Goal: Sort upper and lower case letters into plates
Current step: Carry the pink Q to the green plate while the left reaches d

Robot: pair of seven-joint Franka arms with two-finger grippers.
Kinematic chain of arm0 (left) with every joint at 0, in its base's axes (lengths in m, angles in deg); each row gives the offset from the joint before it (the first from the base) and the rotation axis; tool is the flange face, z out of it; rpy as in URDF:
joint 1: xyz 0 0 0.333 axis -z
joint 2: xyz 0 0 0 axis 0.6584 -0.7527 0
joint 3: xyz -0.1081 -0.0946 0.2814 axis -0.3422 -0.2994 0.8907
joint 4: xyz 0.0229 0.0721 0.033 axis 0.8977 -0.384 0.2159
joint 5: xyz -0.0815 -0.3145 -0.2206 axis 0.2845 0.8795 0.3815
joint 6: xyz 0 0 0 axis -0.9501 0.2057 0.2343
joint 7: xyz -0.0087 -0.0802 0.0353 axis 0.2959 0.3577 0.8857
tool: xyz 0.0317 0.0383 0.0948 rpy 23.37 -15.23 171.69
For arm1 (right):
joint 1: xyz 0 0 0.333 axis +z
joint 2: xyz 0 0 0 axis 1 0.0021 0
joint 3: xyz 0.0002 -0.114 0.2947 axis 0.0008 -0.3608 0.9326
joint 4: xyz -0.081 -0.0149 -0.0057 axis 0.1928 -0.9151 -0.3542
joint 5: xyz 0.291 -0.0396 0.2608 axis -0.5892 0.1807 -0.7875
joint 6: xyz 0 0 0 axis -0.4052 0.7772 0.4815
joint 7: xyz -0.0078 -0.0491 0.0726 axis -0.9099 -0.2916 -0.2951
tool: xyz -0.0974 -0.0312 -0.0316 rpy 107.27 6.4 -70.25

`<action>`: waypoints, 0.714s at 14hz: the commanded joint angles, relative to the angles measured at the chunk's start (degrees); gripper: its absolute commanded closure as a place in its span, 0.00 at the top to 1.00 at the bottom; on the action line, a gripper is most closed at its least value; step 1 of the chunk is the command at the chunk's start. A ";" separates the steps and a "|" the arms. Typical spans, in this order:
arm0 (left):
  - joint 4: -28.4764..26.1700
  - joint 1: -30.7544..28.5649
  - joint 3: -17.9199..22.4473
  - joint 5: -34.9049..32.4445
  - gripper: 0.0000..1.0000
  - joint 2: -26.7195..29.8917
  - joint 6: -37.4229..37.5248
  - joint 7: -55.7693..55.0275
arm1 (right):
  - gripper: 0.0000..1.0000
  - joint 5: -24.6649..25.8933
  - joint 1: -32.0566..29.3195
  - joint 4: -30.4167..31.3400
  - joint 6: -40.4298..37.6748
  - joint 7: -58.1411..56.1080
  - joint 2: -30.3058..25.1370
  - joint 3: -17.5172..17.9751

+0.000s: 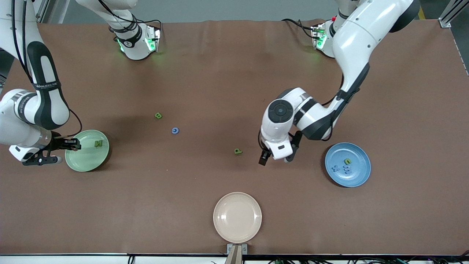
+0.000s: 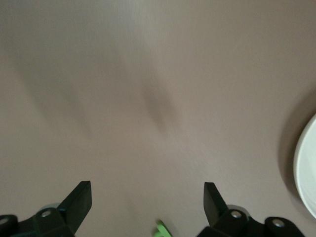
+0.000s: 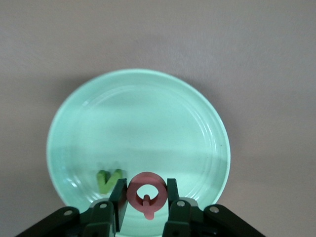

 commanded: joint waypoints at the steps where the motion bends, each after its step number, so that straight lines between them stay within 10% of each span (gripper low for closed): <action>1: 10.16 6.79 2.92 1.41 1.00 -6.38 2.57 -5.83 | 0.22 0.53 -1.47 4.28 4.24 -0.78 -0.94 1.21; 10: 15.09 14.98 8.19 2.99 0.83 -13.24 -1.47 -18.94 | 0.29 -0.08 -2.52 8.69 10.76 -0.69 1.26 1.29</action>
